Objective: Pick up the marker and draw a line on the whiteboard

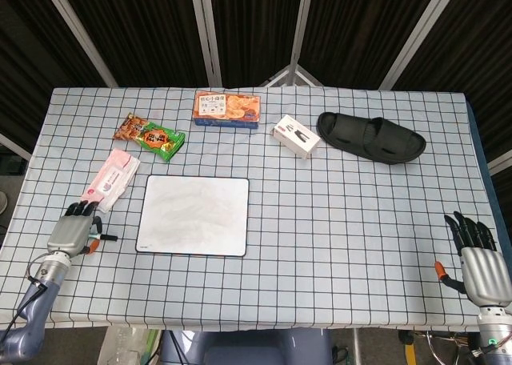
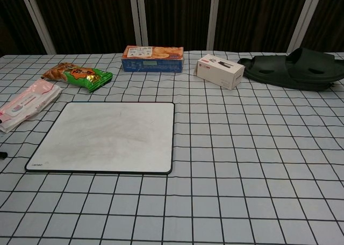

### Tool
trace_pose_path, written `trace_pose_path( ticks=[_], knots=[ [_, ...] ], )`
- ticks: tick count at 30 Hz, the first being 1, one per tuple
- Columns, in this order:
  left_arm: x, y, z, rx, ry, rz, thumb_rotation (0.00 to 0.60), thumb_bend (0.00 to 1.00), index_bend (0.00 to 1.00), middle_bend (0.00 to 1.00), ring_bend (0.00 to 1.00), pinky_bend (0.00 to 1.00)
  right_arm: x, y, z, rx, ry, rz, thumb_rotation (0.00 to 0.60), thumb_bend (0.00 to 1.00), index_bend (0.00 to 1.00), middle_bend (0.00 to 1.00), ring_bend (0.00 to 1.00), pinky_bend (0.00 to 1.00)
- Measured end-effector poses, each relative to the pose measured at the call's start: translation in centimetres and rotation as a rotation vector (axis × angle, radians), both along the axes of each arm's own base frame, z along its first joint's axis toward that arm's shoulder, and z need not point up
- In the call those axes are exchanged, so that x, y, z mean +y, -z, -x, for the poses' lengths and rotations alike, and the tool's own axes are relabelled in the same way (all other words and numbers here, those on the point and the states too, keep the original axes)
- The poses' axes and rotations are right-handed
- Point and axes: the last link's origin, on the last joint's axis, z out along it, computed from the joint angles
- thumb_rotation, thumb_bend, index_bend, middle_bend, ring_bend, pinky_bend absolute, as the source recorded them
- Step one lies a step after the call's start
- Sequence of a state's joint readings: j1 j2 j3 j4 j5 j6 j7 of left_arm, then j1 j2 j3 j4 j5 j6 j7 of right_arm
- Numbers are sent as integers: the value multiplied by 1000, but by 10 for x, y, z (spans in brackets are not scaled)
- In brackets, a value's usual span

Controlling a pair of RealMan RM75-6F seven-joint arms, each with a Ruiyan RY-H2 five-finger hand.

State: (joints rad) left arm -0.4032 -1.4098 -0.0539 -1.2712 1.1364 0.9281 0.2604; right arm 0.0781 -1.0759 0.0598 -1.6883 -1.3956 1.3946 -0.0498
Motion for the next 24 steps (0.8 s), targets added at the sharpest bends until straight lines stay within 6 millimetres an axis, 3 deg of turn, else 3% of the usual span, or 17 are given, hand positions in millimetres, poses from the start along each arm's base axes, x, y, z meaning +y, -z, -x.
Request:
trace_pose_path(
  ticks=[9,15,24],
  knots=[
    [4,-4,-13,-94,23,-68,600,549,615,210,65,86,0,-1,0,-5,2,4,600,344,0,0,0,0],
    [10,-14,-41,-263,67,-166,600,548,643,273,173,227,0,-2,0,-7,-1,7,600,343,0,0,0,0],
    [23,-33,-81,-631,77,-326,600,549,716,453,328,440,0,-2,0,-11,3,7,600,343,0,0,0,0]
  ],
)
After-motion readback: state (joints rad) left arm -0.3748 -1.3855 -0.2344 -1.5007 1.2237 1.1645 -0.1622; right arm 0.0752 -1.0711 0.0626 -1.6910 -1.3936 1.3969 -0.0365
